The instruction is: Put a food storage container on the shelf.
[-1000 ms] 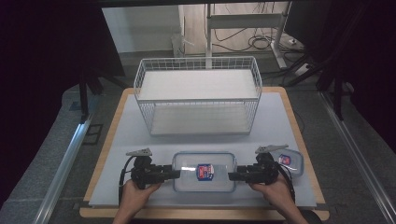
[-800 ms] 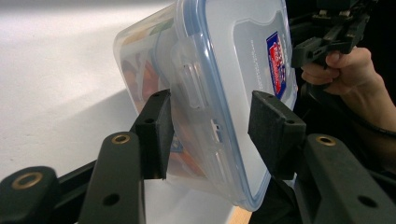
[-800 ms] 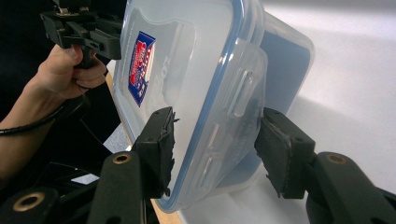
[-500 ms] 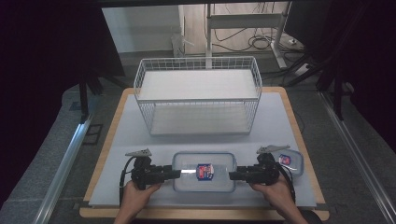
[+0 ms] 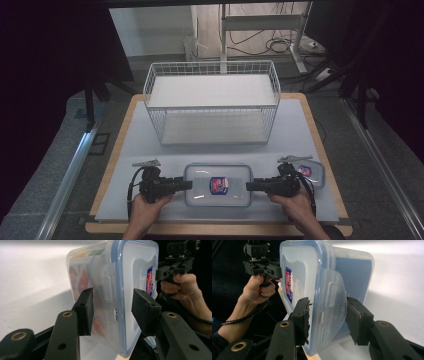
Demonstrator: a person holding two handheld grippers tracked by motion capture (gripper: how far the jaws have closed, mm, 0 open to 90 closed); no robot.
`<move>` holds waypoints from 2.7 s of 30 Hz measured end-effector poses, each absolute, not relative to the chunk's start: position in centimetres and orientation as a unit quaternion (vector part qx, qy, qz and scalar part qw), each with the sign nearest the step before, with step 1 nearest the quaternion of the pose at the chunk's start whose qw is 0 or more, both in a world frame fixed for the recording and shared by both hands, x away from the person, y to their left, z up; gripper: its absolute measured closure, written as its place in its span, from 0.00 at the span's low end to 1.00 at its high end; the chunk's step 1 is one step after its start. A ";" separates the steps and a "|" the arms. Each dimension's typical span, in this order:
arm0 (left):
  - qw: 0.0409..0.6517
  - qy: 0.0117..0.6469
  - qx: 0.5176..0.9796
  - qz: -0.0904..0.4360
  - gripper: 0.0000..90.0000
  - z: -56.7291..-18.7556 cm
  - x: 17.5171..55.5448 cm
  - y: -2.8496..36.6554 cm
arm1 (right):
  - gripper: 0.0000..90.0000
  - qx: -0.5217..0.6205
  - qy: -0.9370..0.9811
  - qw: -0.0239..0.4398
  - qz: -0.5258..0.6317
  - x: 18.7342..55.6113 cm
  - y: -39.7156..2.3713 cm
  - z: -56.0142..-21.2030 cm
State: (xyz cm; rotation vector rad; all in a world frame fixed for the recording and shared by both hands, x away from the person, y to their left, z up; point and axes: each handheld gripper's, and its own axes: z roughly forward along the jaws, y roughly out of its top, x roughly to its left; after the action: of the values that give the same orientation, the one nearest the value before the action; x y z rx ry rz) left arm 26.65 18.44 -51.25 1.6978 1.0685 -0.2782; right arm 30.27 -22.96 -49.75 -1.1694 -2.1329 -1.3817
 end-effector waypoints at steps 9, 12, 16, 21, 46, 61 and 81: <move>0.534 0.449 0.707 -0.117 0.60 -50.8 26.9 18.6 | 0.63 -0.403 -0.756 0.157 -0.492 30.5 -22.7 -49.0; 0.541 0.445 0.705 -0.113 0.60 -50.1 27.1 18.7 | 0.63 -0.398 -0.752 0.155 -0.502 30.7 -22.9 -48.2; 0.543 0.439 0.708 -0.107 0.60 -48.9 27.4 18.9 | 0.63 -0.388 -0.756 0.147 -0.506 31.0 -22.7 -47.1; 0.548 0.431 0.711 -0.094 0.61 -47.7 27.7 19.2 | 0.63 -0.379 -0.756 0.142 -0.515 31.5 -22.4 -46.2; 0.575 0.408 0.706 -0.061 0.62 -39.4 31.2 20.6 | 0.63 -0.347 -0.745 0.113 -0.558 36.0 -21.4 -38.1; 0.581 0.404 0.705 -0.042 0.62 -34.4 34.8 21.3 | 0.63 -0.344 -0.735 0.095 -0.576 39.3 -20.5 -33.5; 0.576 0.423 0.699 -0.015 0.61 -30.6 39.8 21.5 | 0.60 -0.366 -0.713 0.090 -0.592 45.0 -19.6 -31.0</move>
State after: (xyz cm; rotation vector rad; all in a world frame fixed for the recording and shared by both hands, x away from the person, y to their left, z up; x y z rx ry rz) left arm 39.80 21.45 -30.63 1.6375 0.9915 -0.0349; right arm 45.03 -19.62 -31.00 -1.0879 -2.1189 -1.7587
